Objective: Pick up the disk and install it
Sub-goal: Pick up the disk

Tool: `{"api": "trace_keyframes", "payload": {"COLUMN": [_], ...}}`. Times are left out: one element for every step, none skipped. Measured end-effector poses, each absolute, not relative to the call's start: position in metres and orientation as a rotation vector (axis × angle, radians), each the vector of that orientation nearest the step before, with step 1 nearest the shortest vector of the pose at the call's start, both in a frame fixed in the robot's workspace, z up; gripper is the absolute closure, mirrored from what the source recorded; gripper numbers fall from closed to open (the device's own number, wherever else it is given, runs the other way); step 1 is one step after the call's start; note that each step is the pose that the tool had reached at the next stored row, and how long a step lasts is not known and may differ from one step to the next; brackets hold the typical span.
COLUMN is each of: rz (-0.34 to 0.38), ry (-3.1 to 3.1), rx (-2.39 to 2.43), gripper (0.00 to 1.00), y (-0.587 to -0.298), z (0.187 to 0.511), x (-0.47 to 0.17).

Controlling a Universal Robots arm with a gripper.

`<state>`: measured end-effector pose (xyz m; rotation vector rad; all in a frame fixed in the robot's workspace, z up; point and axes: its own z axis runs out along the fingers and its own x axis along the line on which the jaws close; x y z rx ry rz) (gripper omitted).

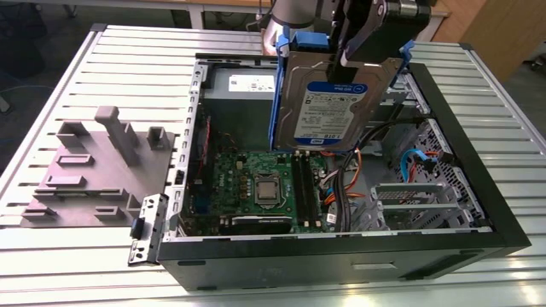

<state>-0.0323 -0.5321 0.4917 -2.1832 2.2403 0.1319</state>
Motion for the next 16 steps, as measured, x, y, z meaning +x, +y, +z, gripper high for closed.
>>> {"api": "trace_keyframes", "payload": {"rz": [0.132, 0.132, 0.133, 0.134, 0.135, 0.136, 0.138, 0.139, 0.141, 0.142, 0.144, 0.145, 0.146, 0.147, 0.149, 0.15], "ry": [2.24, 2.24, 2.24, 2.241, 2.242, 2.242, 2.243, 2.244, 2.244, 2.245, 2.246, 2.246, 2.247, 2.247, 2.248, 2.249], "rx": [-2.183, -2.183, -2.184, -2.184, -2.184, -2.185, -2.185, -2.186, -2.186, -2.187, -2.188, -2.188, -2.189, -2.189, -2.19, -2.19], "gripper": [0.65, 0.65, 0.65, 0.65, 0.65, 0.65, 0.65, 0.65, 0.65, 0.65, 0.65, 0.65, 0.65, 0.65, 0.65, 0.65], "y": [-0.532, -0.532, -0.532, -0.532, -0.532, -0.532, -0.532, -0.532, -0.532, -0.532, -0.533, -0.533, -0.533, -0.533, -0.533, -0.533], "z": [0.492, 0.492, 0.492, 0.492, 0.492, 0.491, 0.491, 0.491, 0.491, 0.491, 0.491, 0.491, 0.491, 0.491, 0.491, 0.491], "x": [-0.032, -0.032, -0.031, -0.03, -0.028, -0.026, -0.024, -0.022, -0.02, -0.018, -0.016, -0.014, -0.013, -0.011, -0.01, -0.008]}}
